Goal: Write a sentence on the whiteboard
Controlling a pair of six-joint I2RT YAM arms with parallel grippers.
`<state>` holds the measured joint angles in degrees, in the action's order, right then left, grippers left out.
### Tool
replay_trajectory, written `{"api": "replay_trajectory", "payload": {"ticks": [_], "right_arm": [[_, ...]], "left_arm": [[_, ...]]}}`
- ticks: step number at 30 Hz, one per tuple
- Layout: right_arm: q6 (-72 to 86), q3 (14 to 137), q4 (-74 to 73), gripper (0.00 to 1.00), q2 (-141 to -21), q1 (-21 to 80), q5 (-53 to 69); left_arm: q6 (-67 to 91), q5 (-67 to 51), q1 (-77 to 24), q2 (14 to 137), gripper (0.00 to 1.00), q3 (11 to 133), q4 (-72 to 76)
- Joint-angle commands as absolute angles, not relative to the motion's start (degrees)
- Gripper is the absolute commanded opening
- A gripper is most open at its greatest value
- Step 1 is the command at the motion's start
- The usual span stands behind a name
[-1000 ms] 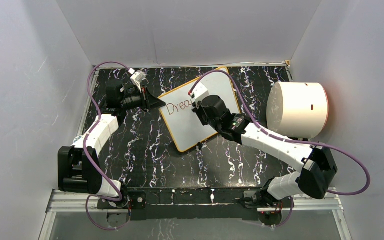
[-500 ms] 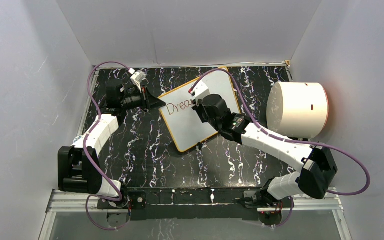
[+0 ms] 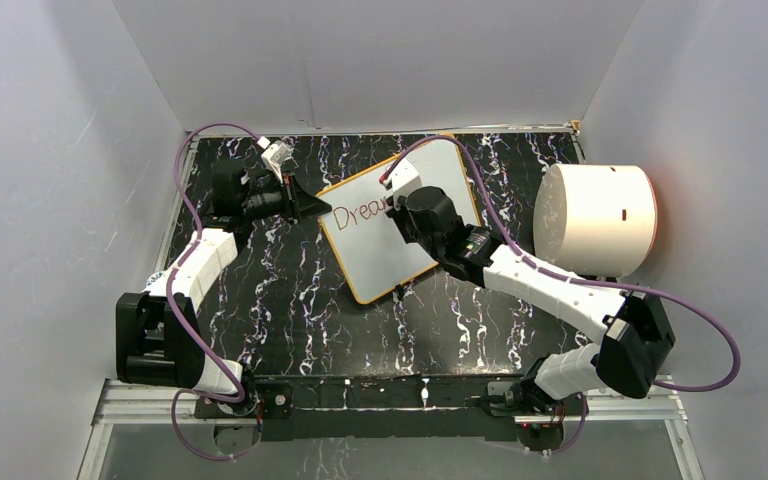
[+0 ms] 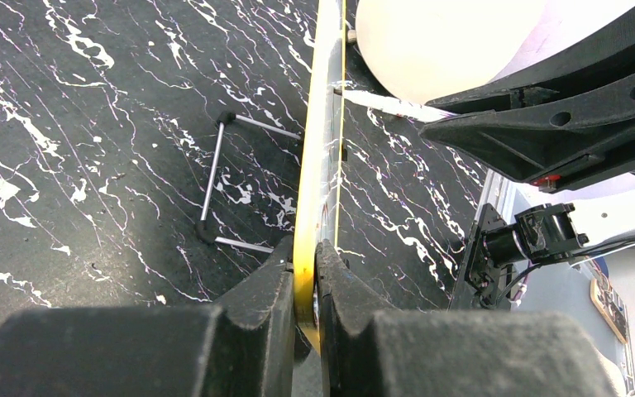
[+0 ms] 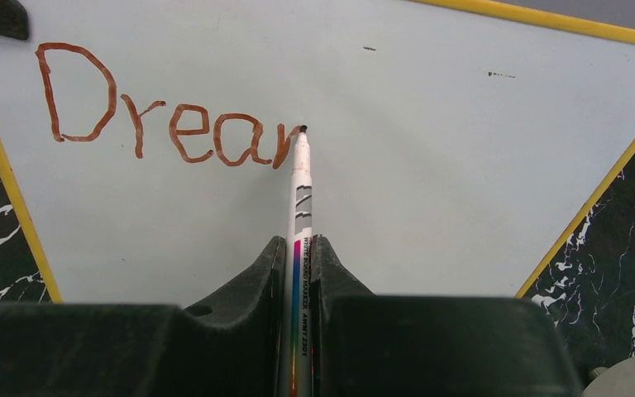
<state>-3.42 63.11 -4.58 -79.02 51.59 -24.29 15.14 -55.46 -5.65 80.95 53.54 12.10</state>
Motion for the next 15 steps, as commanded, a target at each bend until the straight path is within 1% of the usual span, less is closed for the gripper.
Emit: {"api": "replay_trajectory", "payload": {"ticks": [1,15], "right_arm": [[-3.17,64.50,-4.79,0.00,-78.28,51.02,-25.64],[-1.19,62.85,-9.37,0.00,-77.23,51.01,-22.88]], "left_arm": [[10.99,-51.30,-7.29,83.14,0.00,52.46,6.37],[10.90,-51.23,-7.29,83.22,0.00,52.47,6.24]]}}
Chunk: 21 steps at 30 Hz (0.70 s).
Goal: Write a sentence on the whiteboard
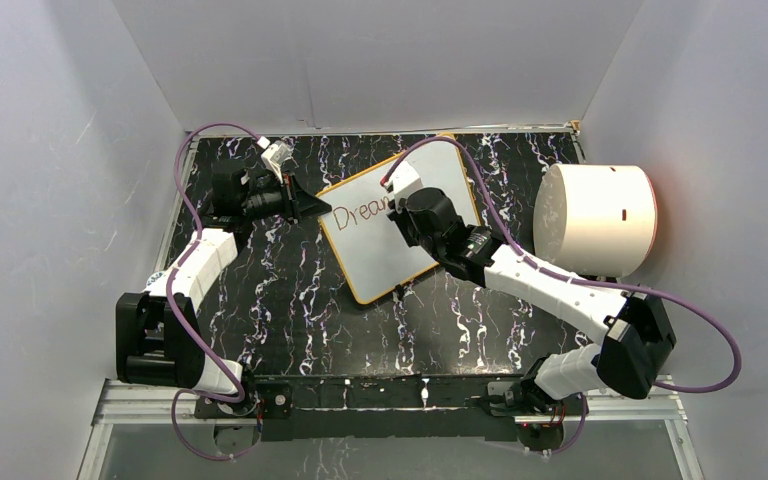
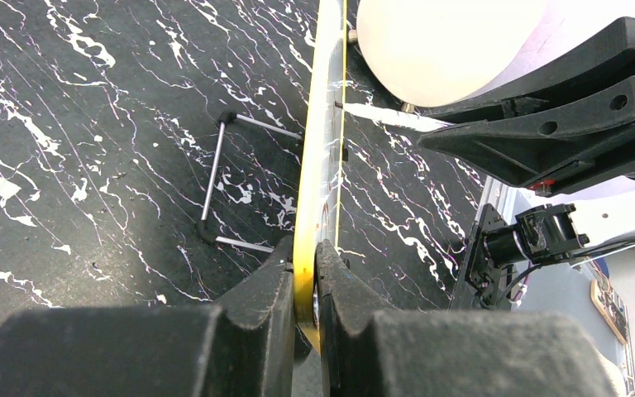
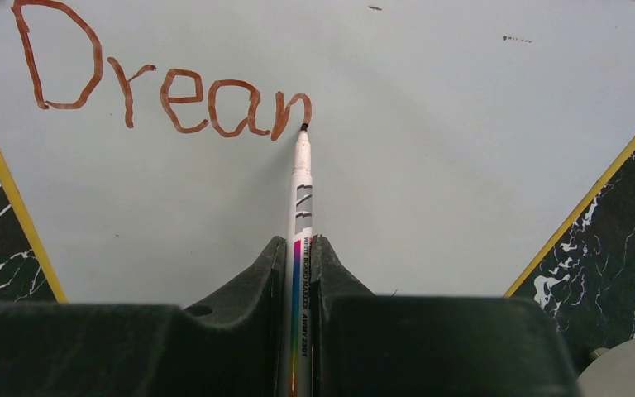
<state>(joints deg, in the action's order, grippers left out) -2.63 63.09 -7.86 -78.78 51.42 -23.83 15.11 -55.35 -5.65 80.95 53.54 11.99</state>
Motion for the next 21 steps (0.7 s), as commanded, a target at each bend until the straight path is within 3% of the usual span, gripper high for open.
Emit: {"api": "replay_trajectory", "payload": {"ticks": [1,21], "right_arm": [[-1.03,62.78,-9.55,0.00,-77.18,51.05,-22.84],[-2.40,63.02,-4.96,0.00,-77.73,50.94,-23.96]], "left_arm": [[10.90,-51.23,-7.29,83.17,0.00,52.47,6.24],[10.91,-51.22,-7.29,83.22,0.00,52.55,6.15]]}}
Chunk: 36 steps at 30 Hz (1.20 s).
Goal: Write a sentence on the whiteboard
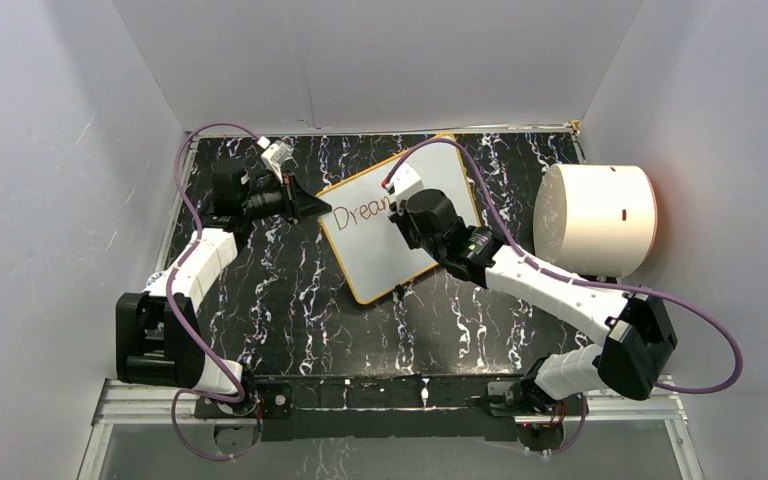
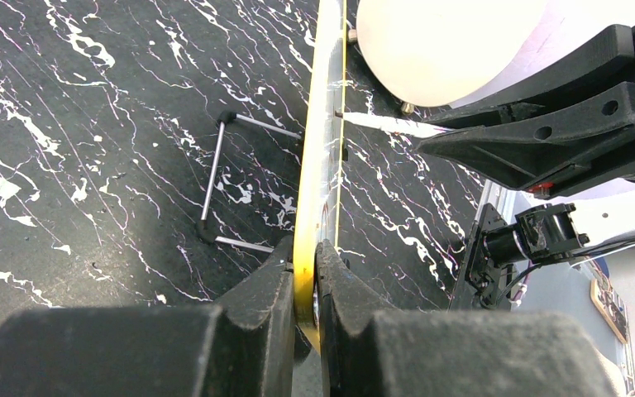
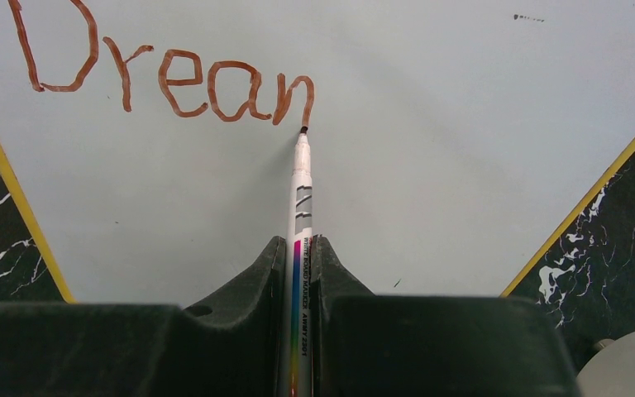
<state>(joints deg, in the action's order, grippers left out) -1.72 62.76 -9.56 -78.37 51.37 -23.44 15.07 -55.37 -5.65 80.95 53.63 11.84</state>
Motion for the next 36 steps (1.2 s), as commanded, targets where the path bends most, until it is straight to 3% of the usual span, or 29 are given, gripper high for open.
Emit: {"api": "replay_trajectory", "payload": {"ticks": [1,36], "right_arm": [[-2.49,63.03,-4.54,0.00,-77.73,50.92,-24.17],[-4.56,64.96,-0.47,0.00,-79.55,49.31,-25.23]], "left_arm": [[10.90,-51.24,-7.29,83.22,0.00,52.55,6.15],[10.72,-51.19,-7.38,82.97,0.00,52.54,5.98]]}}
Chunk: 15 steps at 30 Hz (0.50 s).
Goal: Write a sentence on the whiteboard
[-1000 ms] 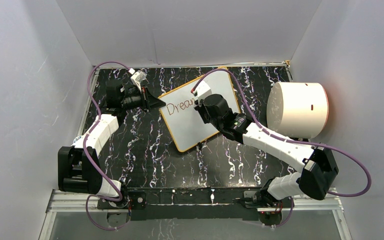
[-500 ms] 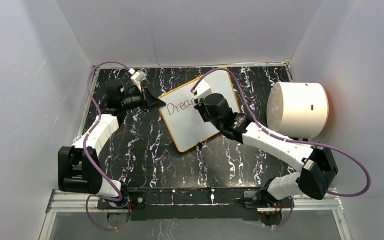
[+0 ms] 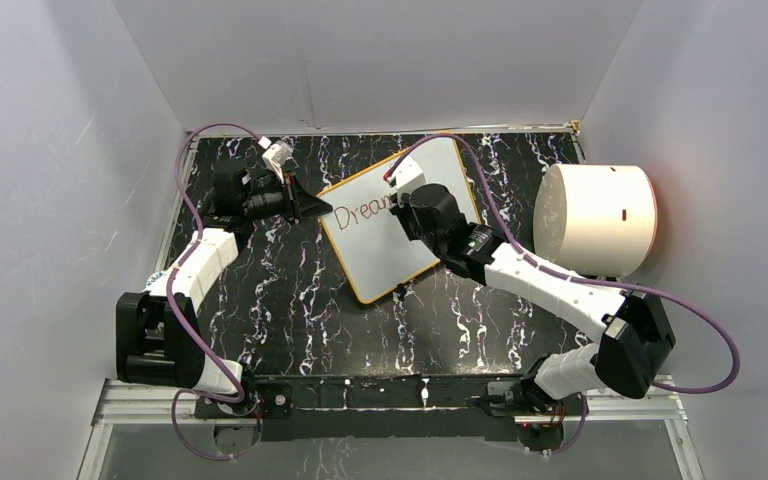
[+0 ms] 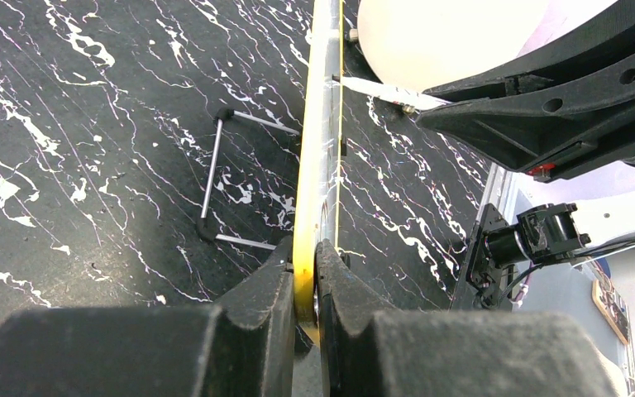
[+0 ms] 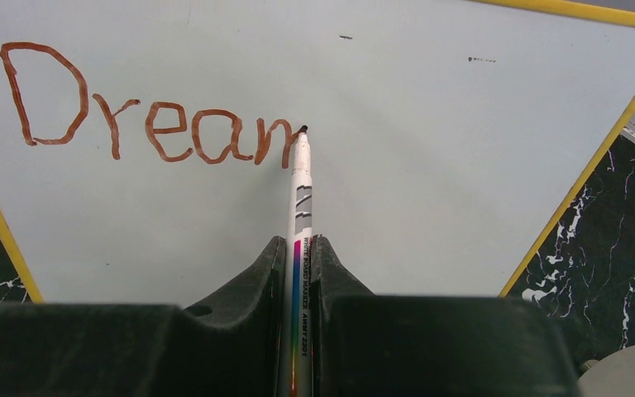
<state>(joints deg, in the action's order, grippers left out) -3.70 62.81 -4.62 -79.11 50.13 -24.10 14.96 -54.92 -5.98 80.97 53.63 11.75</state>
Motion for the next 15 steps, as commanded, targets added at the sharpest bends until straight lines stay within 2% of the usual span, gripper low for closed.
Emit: {"api": "replay_trajectory", "payload": {"ticks": [1,15], "right_arm": [[-4.64,64.95,-0.44,0.00,-79.54,49.26,-25.18],[-3.15,63.78,-3.64,0.00,-78.86,48.60,-26.10]], "left_arm": [[10.74,-51.22,-7.38,82.97,0.00,52.46,6.00],[10.70,-51.10,-7.38,83.06,0.00,52.51,5.89]]}}
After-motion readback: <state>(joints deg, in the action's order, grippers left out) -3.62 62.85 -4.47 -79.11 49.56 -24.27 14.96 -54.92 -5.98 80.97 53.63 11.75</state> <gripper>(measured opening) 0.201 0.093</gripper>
